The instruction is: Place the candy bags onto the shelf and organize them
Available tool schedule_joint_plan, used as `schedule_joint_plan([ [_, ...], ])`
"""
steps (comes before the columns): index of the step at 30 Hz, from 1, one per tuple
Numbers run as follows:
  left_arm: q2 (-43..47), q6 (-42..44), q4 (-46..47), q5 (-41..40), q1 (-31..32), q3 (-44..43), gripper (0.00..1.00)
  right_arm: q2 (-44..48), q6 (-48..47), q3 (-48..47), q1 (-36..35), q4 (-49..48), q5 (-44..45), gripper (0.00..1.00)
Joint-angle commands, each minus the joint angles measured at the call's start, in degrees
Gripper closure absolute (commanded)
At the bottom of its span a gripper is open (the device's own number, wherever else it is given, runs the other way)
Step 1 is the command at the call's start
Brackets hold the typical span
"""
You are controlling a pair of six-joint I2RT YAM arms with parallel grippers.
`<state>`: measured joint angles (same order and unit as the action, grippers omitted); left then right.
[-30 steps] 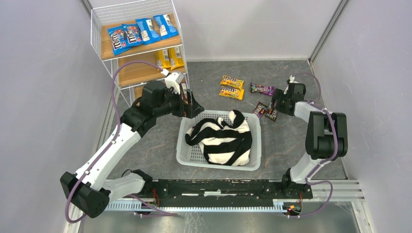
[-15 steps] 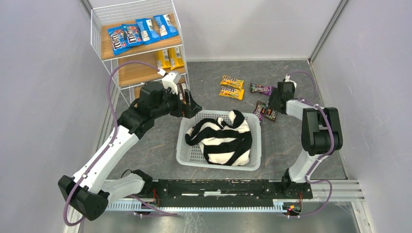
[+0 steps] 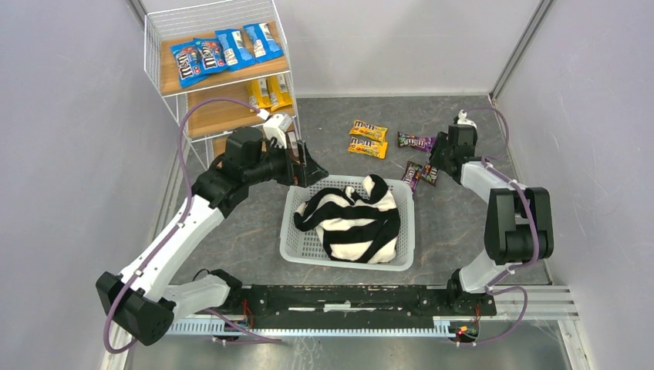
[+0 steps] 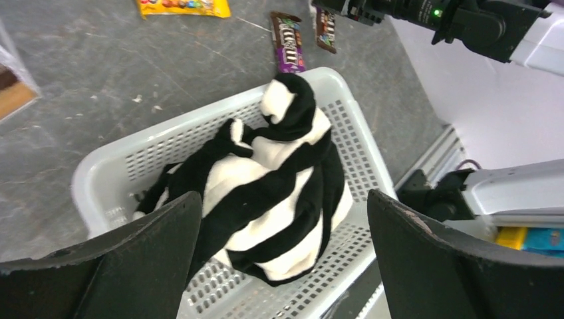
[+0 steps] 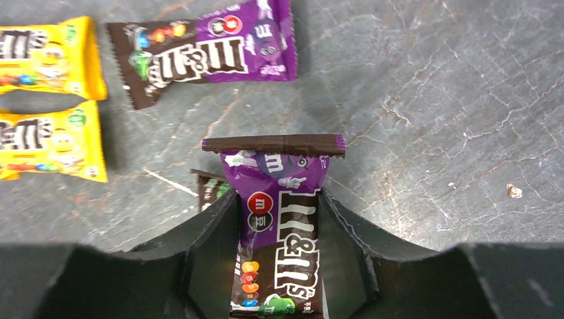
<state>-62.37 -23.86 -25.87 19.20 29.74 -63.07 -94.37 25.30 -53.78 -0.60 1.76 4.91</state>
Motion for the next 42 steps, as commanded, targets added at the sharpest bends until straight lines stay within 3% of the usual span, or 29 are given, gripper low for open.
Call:
schedule_joint_plan([
  [1,-2.0,-7.1,7.1,7.5,0.8,-1.7,0.00,6.8,0.4,0.1,0.2,-1.9,-4.8,0.50],
  [7,-7.2,-12.7,13.1,2.8,9.0,-3.4,0.01,17.1,2.5,1.4,-0.3,-1.9,-10.9,0.50],
  [13,-14.9,-12.8,16.6,-12.2,19.5,-7.4,0.02,24.9,8.5,4.2,-4.4,-4.6,-17.9,0.50],
  [18,-23.2,-5.1,21.6,-27.2,27.8,-12.2,0.03,26.5,16.4,7.7,-4.7,-10.3,-26.8,0.49],
  [22,-28.2,-6.7,22.7,-32.3,28.4,-14.5,0.04,28.3,21.1,10.3,-4.7,-13.3,-29.9,0.49],
  [28,-30.3,-6.0,32.9,-35.4,29.8,-9.9,0.03,30.4,33.5,18.6,-4.7,-24.2,-31.8,0.49],
  [34,-30.6,-7.2,40.7,-37.4,29.9,-5.2,0.23,29.8,41.9,22.4,-4.7,-29.7,-31.6,0.50],
  [40,-31.0,-6.4,44.7,-37.5,30.0,-1.8,0.21,29.8,48.1,23.4,-4.8,-32.7,-30.2,0.50],
  [42,-31.2,-6.5,45.1,-37.6,30.0,-1.3,0.26,30.0,47.9,22.6,-4.8,-32.1,-30.0,0.50],
])
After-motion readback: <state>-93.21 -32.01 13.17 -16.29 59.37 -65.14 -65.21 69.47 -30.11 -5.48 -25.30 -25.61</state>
